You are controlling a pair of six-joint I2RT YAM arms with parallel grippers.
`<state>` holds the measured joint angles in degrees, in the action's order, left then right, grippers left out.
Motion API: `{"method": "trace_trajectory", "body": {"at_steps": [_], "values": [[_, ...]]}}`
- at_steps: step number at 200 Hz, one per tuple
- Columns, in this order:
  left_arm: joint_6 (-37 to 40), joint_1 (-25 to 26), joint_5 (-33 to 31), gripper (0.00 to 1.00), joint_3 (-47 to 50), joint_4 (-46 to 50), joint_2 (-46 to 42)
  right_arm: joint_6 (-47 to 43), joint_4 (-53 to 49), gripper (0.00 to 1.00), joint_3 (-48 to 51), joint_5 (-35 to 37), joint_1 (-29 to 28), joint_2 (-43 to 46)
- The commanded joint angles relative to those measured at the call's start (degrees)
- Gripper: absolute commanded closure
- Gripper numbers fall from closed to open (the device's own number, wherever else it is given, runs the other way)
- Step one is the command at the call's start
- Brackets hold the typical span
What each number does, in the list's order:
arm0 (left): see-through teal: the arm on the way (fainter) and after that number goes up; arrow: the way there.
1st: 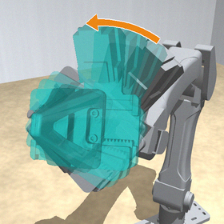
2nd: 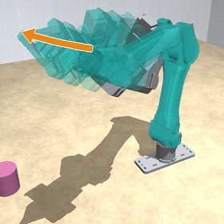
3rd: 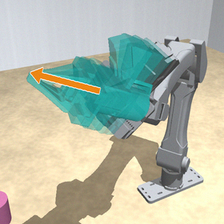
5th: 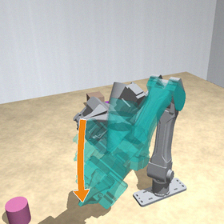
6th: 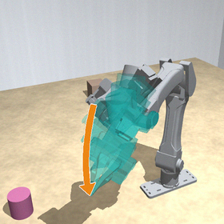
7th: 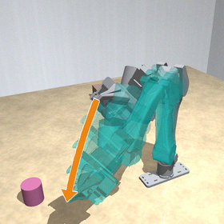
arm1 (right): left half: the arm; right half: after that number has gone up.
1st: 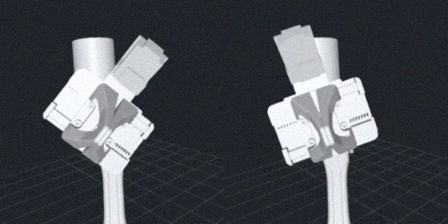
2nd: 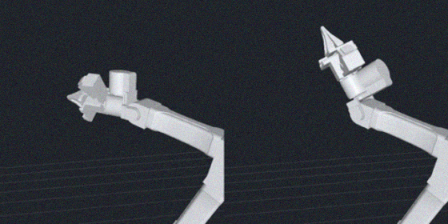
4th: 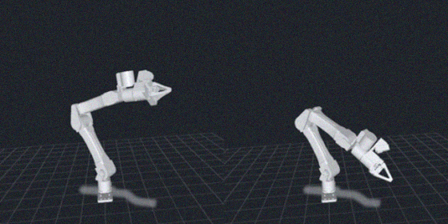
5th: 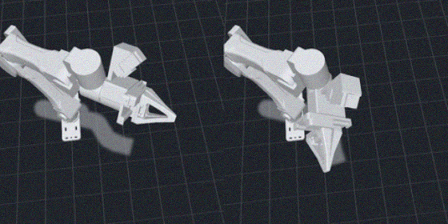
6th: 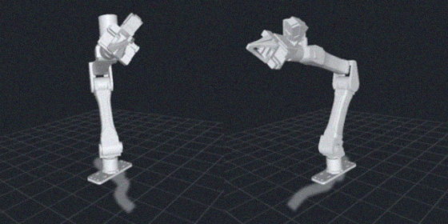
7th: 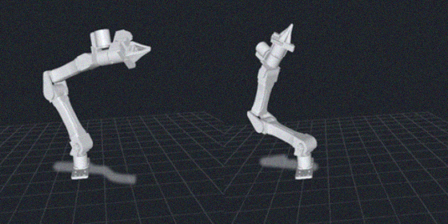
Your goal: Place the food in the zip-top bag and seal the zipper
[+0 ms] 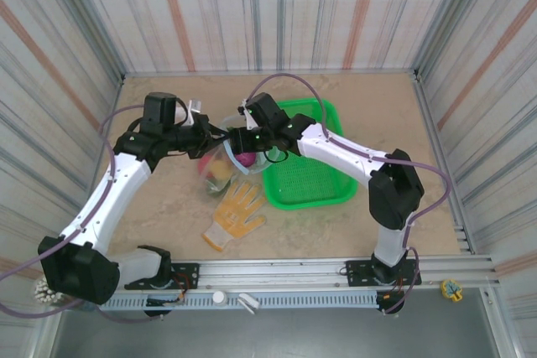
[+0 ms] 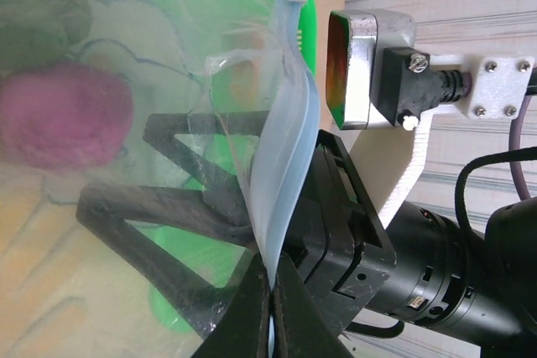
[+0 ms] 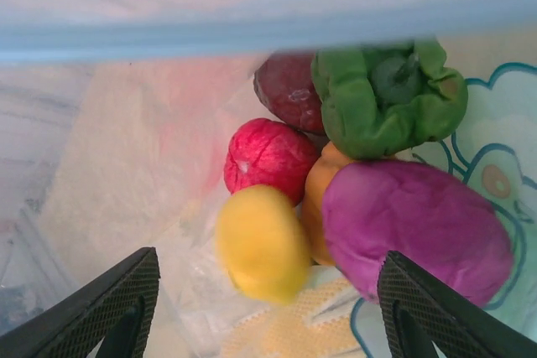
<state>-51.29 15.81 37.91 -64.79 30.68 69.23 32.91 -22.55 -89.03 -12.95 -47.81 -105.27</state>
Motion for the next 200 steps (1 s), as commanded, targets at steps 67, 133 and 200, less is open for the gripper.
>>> {"method": "trace_trajectory", "body": {"at_steps": [67, 133, 200], "values": [[0.8, 0.5, 1.2, 1.00, -1.0, -1.3, 0.4, -1.0, 0.6, 0.54, 6.4, 0.8, 2.7, 11.4], [2.9, 0.5, 0.0, 1.00, 0.9, -1.5, -1.3, -2.6, -4.6, 0.61, 15.7, 5.6, 11.9, 22.7], [4.2, 0.4, 3.7, 1.00, 4.2, -8.6, -1.6, -5.6, -14.3, 0.40, 18.1, 18.7, 20.9, 15.9]]}}
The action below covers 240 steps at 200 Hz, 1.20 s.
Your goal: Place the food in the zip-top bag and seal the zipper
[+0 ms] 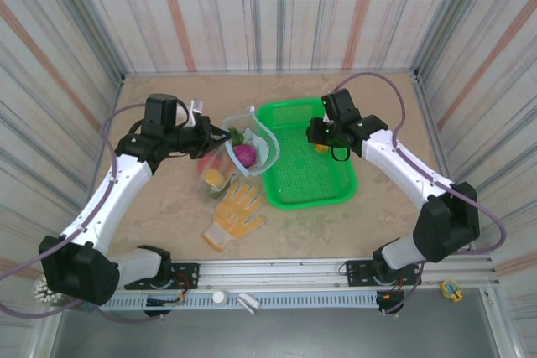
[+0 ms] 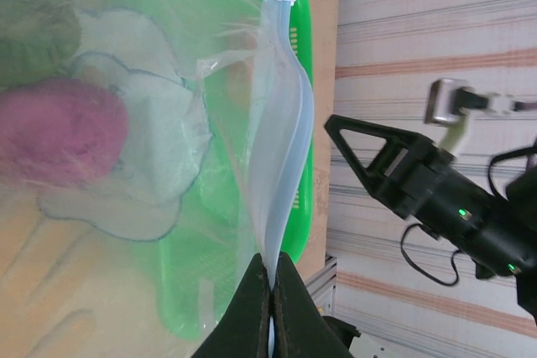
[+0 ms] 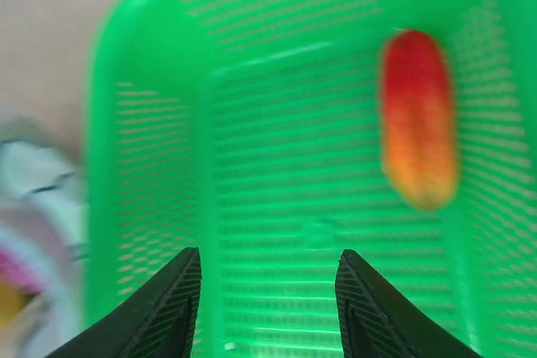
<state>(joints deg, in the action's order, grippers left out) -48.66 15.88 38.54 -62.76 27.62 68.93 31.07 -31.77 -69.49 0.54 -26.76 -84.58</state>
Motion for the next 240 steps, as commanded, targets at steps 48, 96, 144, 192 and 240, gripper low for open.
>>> {"method": "trace_trajectory", "body": {"at_steps": [48, 96, 144, 192, 240], "values": [[2.3, 0.2, 4.0, 1.00, 5.0, -10.5, -0.8, -6.9, -8.2, 0.32, -8.0, 12.5, 0.0, -16.1], [-2.0, -4.0, 8.5, 1.00, 8.5, -16.6, 0.5, -8.6, -10.3, 0.30, -15.2, 17.7, 0.0, -26.6], [-3.3, -4.8, 8.4, 1.00, 10.2, -18.3, 0.5, -10.5, -11.0, 0.31, -22.1, 17.5, 0.4, -35.2], [-4.4, -4.7, 9.4, 1.00, 10.5, -19.5, 1.9, -10.0, -11.3, 0.45, -25.0, 14.3, 2.2, -38.5], [-4.2, -4.8, 9.5, 1.00, 10.6, -19.6, 1.9, -8.3, -9.3, 0.63, -23.0, 12.2, 2.4, -35.1]]}}
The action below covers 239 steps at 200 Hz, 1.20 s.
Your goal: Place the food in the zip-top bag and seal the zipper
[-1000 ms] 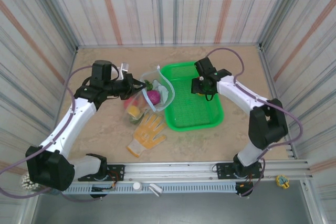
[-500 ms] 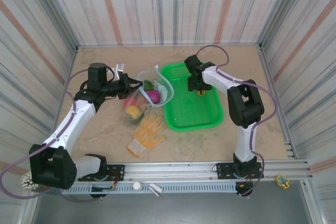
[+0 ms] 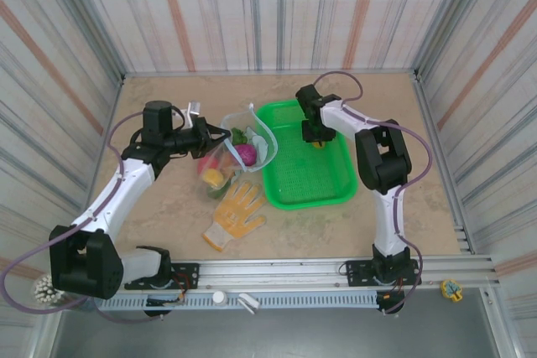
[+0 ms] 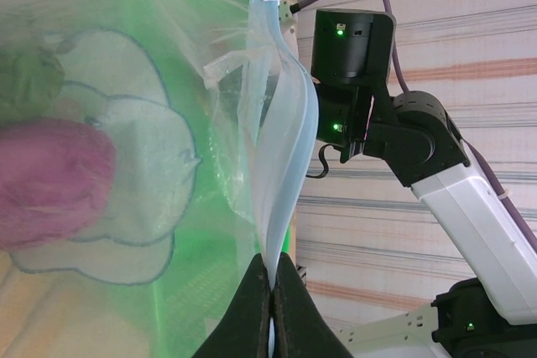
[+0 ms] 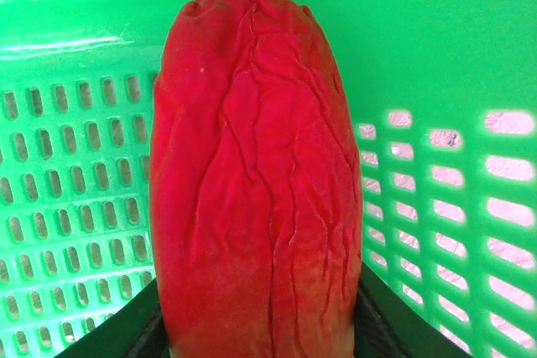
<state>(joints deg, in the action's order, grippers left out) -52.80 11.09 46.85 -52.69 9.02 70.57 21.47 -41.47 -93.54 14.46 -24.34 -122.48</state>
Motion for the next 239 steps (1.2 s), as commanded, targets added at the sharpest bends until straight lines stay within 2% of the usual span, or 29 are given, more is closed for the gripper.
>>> {"method": "trace_trajectory", "body": {"at_steps": [1, 49, 70, 105, 141, 179, 200, 239], "values": [[0.0, 0.0, 1.1, 1.00, 0.5, -1.1, 0.2, 1.4, 0.5, 0.63, 1.2, -1.9, 0.0, 3.0], [0.7, 0.4, 1.0, 1.00, 0.2, -0.7, 0.1, 3.6, 4.5, 0.68, 9.5, -6.4, 0.0, 15.7], [4.6, 3.0, -2.1, 1.00, -2.9, 5.2, 0.0, 4.2, 5.7, 0.68, 13.2, -12.7, -0.2, 23.9], [5.7, 4.4, -3.8, 1.00, -6.3, 10.4, 0.7, 1.7, 6.8, 0.70, 17.6, -17.5, -4.4, 38.1], [6.2, 5.3, -4.9, 1.00, -7.5, 13.4, 0.8, -0.5, 10.3, 0.71, 21.7, -32.2, -8.0, 48.5], [6.8, 5.5, -6.4, 1.00, -9.2, 16.0, 0.8, -3.6, 7.0, 0.73, 19.6, -39.0, -14.0, 45.7], [6.9, 5.6, -6.5, 1.00, -10.1, 17.1, 0.6, -4.9, 4.0, 0.72, 17.6, -31.7, -17.5, 42.7], [7.8, 5.7, -7.0, 1.00, -10.6, 18.6, -0.6, -3.2, 4.4, 0.73, 15.1, -31.4, -18.8, 37.2]]}}
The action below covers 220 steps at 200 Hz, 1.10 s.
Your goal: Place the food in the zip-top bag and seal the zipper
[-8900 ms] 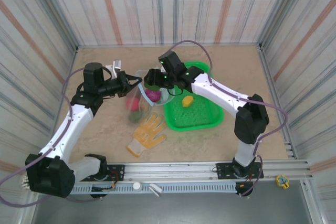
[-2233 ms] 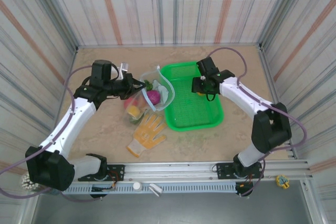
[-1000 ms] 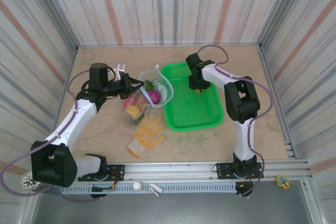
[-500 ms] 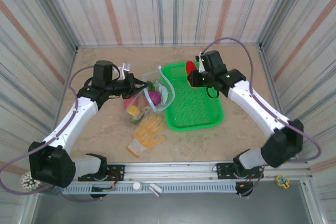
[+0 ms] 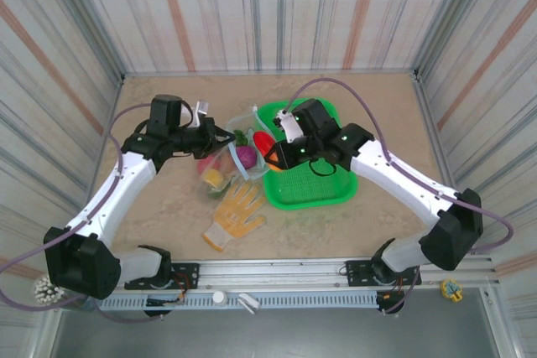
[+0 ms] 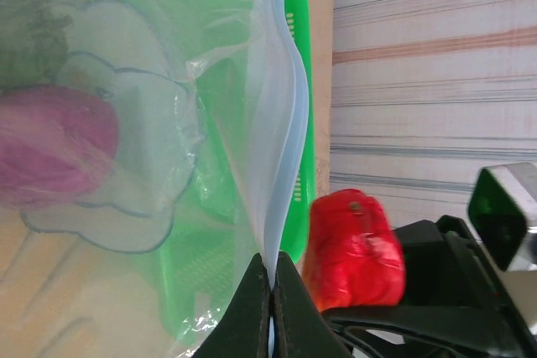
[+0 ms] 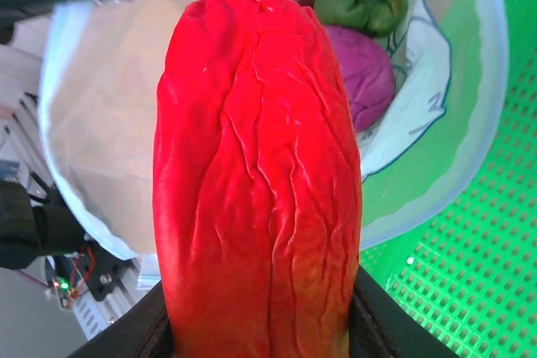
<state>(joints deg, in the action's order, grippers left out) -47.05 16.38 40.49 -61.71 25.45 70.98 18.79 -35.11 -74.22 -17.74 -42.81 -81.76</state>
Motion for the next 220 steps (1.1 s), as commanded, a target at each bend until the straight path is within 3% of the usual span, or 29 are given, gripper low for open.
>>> {"method": "trace_trajectory", "body": {"at_steps": [1, 76, 169, 197, 220], "values": [[2.0, 0.4, -0.6, 1.00, -1.6, 2.2, -1.1, -0.5, -2.1, 0.73, -4.5, 0.8, -0.3, -3.7], [3.5, 0.4, -1.5, 1.00, -2.6, 3.8, -2.1, -0.2, -12.4, 0.72, -24.2, -6.2, -0.8, -22.8], [4.3, 0.5, -1.0, 1.00, -5.5, 4.9, -0.7, 4.3, -10.5, 0.71, -31.3, -7.8, -2.2, -33.7], [4.5, 0.4, -1.3, 1.00, -5.7, 4.9, -0.6, 6.7, -8.0, 0.65, -32.3, -9.0, -2.6, -35.7], [4.4, 0.4, -1.7, 1.00, -5.3, 4.7, -0.2, 9.0, -5.7, 0.52, -32.3, -8.2, -2.7, -36.6]]}}
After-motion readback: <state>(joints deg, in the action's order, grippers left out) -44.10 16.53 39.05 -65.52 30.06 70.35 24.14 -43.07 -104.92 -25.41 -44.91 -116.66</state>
